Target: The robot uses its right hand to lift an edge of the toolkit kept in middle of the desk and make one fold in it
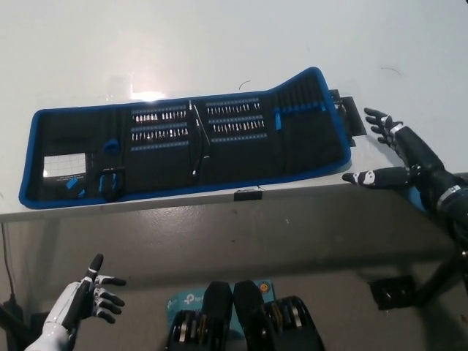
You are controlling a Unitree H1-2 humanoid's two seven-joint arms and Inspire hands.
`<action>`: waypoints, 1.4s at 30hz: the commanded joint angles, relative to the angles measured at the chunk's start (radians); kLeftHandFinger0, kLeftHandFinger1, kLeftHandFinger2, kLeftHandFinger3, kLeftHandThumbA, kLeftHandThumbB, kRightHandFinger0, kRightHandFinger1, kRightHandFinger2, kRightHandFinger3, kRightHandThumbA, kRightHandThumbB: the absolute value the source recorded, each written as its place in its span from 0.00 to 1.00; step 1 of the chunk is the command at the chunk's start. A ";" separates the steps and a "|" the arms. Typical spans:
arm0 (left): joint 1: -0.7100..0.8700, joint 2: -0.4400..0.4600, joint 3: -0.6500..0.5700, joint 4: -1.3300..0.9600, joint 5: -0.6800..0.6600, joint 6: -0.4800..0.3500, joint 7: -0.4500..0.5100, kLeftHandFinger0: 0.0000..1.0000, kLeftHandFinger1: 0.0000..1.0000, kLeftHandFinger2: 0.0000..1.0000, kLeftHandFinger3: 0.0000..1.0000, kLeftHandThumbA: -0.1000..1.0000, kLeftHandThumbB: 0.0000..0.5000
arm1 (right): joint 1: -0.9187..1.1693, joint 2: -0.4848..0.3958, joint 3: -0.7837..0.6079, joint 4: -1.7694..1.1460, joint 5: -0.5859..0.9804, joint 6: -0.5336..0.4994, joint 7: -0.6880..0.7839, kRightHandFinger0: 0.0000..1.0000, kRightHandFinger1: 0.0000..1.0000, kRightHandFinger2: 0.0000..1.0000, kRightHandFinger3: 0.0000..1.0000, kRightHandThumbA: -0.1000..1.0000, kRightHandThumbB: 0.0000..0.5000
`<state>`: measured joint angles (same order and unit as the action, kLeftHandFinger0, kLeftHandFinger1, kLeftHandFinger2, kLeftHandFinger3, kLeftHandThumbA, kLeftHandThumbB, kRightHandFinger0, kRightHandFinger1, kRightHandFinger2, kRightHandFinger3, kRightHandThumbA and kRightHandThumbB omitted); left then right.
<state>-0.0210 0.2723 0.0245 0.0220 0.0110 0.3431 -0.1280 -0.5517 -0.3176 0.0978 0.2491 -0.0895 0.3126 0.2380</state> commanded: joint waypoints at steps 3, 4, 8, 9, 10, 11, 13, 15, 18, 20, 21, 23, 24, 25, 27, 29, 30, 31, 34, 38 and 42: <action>-0.002 0.009 0.020 -0.021 -0.009 -0.019 0.000 0.41 0.41 0.38 0.56 1.00 0.77 | -0.065 0.051 -0.039 0.031 0.010 0.031 -0.050 1.00 1.00 1.00 1.00 1.00 0.56; -0.004 0.010 0.021 -0.026 -0.005 -0.013 0.002 0.42 0.42 0.38 0.57 1.00 0.81 | -0.065 0.071 -0.052 0.038 0.015 0.038 -0.067 1.00 1.00 1.00 1.00 1.00 0.58; -0.004 0.008 0.022 -0.030 0.002 -0.014 0.004 0.42 0.43 0.39 0.58 1.00 0.87 | -0.053 0.150 -0.108 0.081 0.032 0.025 -0.124 1.00 1.00 1.00 1.00 1.00 0.66; -0.005 0.012 0.018 -0.019 0.002 -0.041 -0.003 0.40 0.41 0.38 0.57 1.00 0.88 | -0.045 0.179 -0.115 0.093 0.025 0.015 -0.149 1.00 1.00 1.00 1.00 1.00 0.57; -0.006 0.013 0.019 -0.012 -0.003 -0.059 -0.008 0.38 0.40 0.37 0.56 1.00 0.88 | -0.040 0.208 -0.113 0.100 0.012 0.017 -0.171 1.00 1.00 1.00 1.00 0.99 0.53; -0.007 0.013 0.019 -0.011 -0.004 -0.060 -0.009 0.38 0.39 0.37 0.55 1.00 0.88 | -0.039 0.214 -0.115 0.102 0.010 0.015 -0.173 1.00 1.00 1.00 1.00 0.99 0.52; -0.007 0.010 0.024 -0.014 -0.010 -0.046 -0.008 0.39 0.40 0.36 0.53 1.00 0.90 | -0.042 0.238 -0.117 0.114 0.010 0.010 -0.179 1.00 1.00 1.00 1.00 0.97 0.53; -0.005 0.013 0.021 -0.015 -0.007 -0.048 -0.011 0.39 0.40 0.36 0.53 1.00 0.93 | -0.050 0.257 -0.121 0.129 0.008 0.005 -0.197 1.00 1.00 1.00 1.00 0.95 0.60; -0.002 0.013 0.021 -0.022 -0.007 -0.045 -0.011 0.39 0.40 0.35 0.52 1.00 1.00 | -0.067 0.294 -0.130 0.149 0.005 0.000 -0.238 1.00 1.00 1.00 1.00 0.91 0.54; -0.002 0.010 0.021 -0.021 -0.009 -0.047 -0.011 0.37 0.38 0.33 0.50 1.00 1.00 | -0.067 0.317 -0.146 0.154 0.010 -0.003 -0.268 1.00 1.00 1.00 1.00 0.87 0.51; -0.001 0.008 0.019 -0.022 -0.008 -0.045 -0.011 0.37 0.38 0.33 0.50 1.00 1.00 | -0.063 0.320 -0.148 0.151 0.008 -0.002 -0.275 1.00 1.00 1.00 1.00 0.86 0.51; -0.002 0.004 0.019 -0.021 -0.009 -0.047 -0.009 0.36 0.38 0.32 0.49 1.00 1.00 | -0.060 0.337 -0.162 0.151 0.010 0.001 -0.300 1.00 1.00 1.00 1.00 0.85 0.53; -0.006 0.005 0.018 -0.015 -0.008 -0.051 -0.010 0.38 0.38 0.32 0.49 1.00 1.00 | -0.062 0.341 -0.169 0.182 0.019 -0.016 -0.303 1.00 1.00 1.00 1.00 0.87 0.56; -0.007 0.007 0.019 -0.019 -0.012 -0.047 -0.013 0.39 0.39 0.32 0.51 1.00 1.00 | -0.064 0.346 -0.173 0.204 0.022 -0.029 -0.310 1.00 1.00 1.00 1.00 0.88 0.57; -0.009 0.009 0.024 -0.020 -0.017 -0.048 -0.016 0.39 0.38 0.30 0.51 1.00 0.99 | -0.059 0.360 -0.194 0.228 0.041 -0.063 -0.321 1.00 1.00 1.00 1.00 0.83 0.54; -0.012 0.012 0.024 -0.020 -0.019 -0.045 -0.019 0.38 0.37 0.30 0.52 1.00 0.98 | -0.046 0.377 -0.214 0.230 0.048 -0.085 -0.345 1.00 1.00 1.00 1.00 0.81 0.49; -0.018 0.013 0.024 -0.015 -0.019 -0.045 -0.020 0.38 0.37 0.30 0.52 1.00 0.98 | -0.042 0.382 -0.218 0.223 0.047 -0.083 -0.351 1.00 1.00 1.00 1.00 0.80 0.48; -0.018 0.015 0.021 -0.016 -0.015 -0.047 -0.020 0.38 0.37 0.29 0.51 1.00 1.00 | -0.041 0.388 -0.225 0.229 0.055 -0.093 -0.350 1.00 1.00 1.00 1.00 0.79 0.43; -0.018 0.016 0.018 -0.015 -0.008 -0.050 -0.017 0.38 0.38 0.31 0.52 1.00 1.00 | -0.042 0.405 -0.226 0.224 0.051 -0.092 -0.364 1.00 1.00 1.00 1.00 0.75 0.46; -0.010 0.012 0.020 -0.019 -0.012 -0.058 -0.018 0.34 0.35 0.29 0.51 1.00 1.00 | -0.039 0.432 -0.199 0.222 0.044 -0.099 -0.358 1.00 1.00 1.00 1.00 0.74 0.44; -0.012 0.019 0.016 -0.018 -0.011 -0.058 -0.024 0.37 0.37 0.31 0.53 1.00 1.00 | -0.038 0.452 -0.177 0.215 0.040 -0.094 -0.356 1.00 1.00 1.00 1.00 0.73 0.41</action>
<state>-0.0233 0.2718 0.0420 0.0245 0.0105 0.3199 -0.1290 -0.5835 0.0745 -0.1209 0.4530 -0.0661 0.2048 -0.1314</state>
